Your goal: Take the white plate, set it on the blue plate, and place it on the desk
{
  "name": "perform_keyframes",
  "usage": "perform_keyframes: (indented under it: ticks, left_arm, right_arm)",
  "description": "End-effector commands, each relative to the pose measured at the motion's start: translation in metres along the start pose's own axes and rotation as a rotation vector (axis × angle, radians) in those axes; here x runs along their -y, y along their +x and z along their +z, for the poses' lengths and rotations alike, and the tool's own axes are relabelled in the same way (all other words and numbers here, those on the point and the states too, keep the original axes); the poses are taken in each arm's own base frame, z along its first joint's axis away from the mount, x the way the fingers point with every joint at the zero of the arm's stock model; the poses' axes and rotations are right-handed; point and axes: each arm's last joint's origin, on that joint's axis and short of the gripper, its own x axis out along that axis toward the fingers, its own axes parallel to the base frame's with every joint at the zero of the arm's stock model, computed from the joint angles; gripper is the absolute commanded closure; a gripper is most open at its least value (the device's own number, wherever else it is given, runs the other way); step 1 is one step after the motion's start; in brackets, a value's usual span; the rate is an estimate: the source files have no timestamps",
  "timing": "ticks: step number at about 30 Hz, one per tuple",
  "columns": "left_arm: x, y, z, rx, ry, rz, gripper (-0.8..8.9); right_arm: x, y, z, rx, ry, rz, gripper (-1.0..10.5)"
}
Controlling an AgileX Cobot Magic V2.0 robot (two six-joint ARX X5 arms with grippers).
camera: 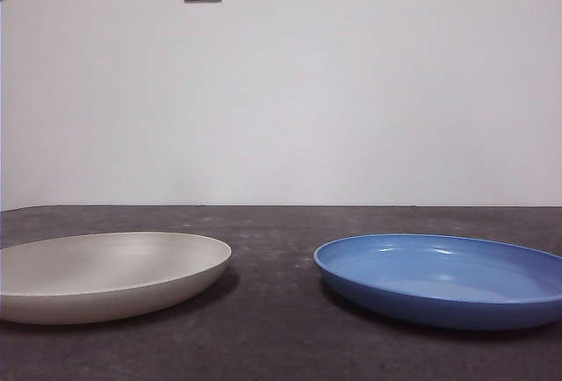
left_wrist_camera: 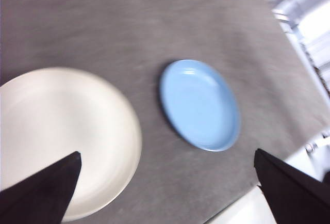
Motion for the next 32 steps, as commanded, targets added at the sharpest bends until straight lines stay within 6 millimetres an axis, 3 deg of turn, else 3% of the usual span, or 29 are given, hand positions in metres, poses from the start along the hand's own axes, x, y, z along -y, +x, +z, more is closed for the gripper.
perform_keyframes:
  ticks: [1,8,13,23,32]
  left_arm:
    - [-0.010,0.002,0.008,-0.006,-0.071,0.046,0.94]
    - [-0.043,0.023,0.018,-0.078,-0.206,0.124,0.94]
    - [-0.072,0.046,0.019,-0.200,-0.278,0.293,0.95]
    - [-0.122,0.098,0.017,-0.383,-0.401,0.280,0.95]
    - [-0.155,0.134,0.009,-0.454,-0.456,0.262,0.98]
  right_arm:
    - [-0.003,-0.003,0.004,0.017,-0.020,0.007,3.5]
    - [-0.005,-0.006,0.003,0.024,-0.024,0.008,3.5]
    - [-0.006,-0.007,0.002,0.028,-0.028,0.010,3.5]
    - [-0.010,-0.011,0.001,0.038,-0.043,0.020,3.5]
    - [-0.010,-0.011,0.001,0.039,-0.044,0.020,3.5]
